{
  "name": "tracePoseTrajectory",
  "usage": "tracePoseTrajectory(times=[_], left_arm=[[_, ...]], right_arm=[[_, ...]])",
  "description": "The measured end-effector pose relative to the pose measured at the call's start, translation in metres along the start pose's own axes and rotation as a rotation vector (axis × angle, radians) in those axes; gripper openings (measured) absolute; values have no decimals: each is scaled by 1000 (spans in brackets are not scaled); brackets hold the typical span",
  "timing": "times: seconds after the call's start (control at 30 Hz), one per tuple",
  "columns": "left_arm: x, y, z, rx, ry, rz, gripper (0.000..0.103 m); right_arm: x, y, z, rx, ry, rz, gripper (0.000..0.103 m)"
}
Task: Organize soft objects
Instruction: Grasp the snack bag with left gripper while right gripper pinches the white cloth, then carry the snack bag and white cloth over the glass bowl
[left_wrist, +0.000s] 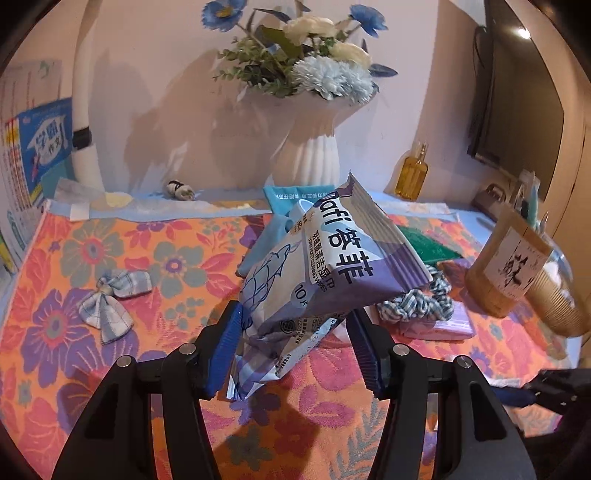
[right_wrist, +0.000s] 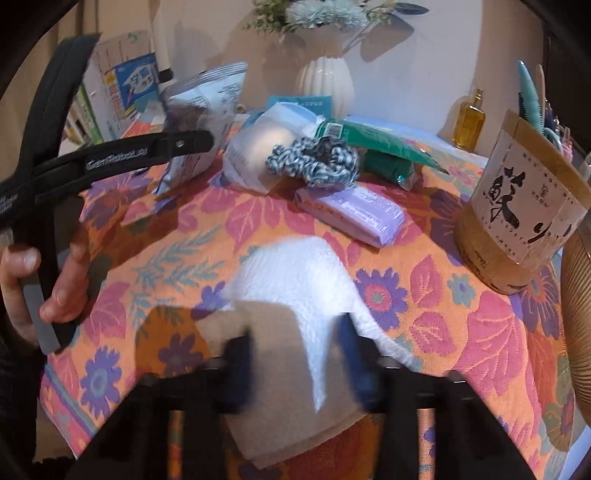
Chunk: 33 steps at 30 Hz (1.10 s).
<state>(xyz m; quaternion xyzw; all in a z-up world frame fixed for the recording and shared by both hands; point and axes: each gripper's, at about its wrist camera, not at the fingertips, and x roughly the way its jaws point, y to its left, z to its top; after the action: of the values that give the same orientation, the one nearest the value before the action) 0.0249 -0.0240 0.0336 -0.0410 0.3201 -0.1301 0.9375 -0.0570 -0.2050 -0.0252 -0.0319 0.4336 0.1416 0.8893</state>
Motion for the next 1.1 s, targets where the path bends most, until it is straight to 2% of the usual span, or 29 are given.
tracePoseTrajectory(times=[0.07, 0.23, 0.43, 0.5, 0.6, 0.73, 0.93, 1.1], left_arm=[[-3, 6, 0, -30, -5, -34, 52], [-7, 12, 0, -62, -22, -65, 50], [-17, 12, 0, -81, -43, -65, 45], [-28, 12, 0, -92, -63, -70, 45], [-48, 15, 2, -127, -103, -115, 45], [-78, 9, 15, -139, -167, -145, 45], [-107, -27, 39, -43, -225, -154, 45], [-120, -71, 55, 22, -241, -216, 45]], right_arm=[[-4, -2, 2, 27, -15, 12, 8], [-32, -6, 7, 75, -129, 71, 7], [-60, -12, 16, 122, -209, 117, 7], [-72, -14, 17, 130, -234, 127, 7], [-95, -16, 18, 130, -290, 108, 7], [-130, -23, 21, 153, -384, 132, 7], [-188, -39, 18, 173, -509, 24, 7], [-231, -79, 4, 254, -605, -62, 7]])
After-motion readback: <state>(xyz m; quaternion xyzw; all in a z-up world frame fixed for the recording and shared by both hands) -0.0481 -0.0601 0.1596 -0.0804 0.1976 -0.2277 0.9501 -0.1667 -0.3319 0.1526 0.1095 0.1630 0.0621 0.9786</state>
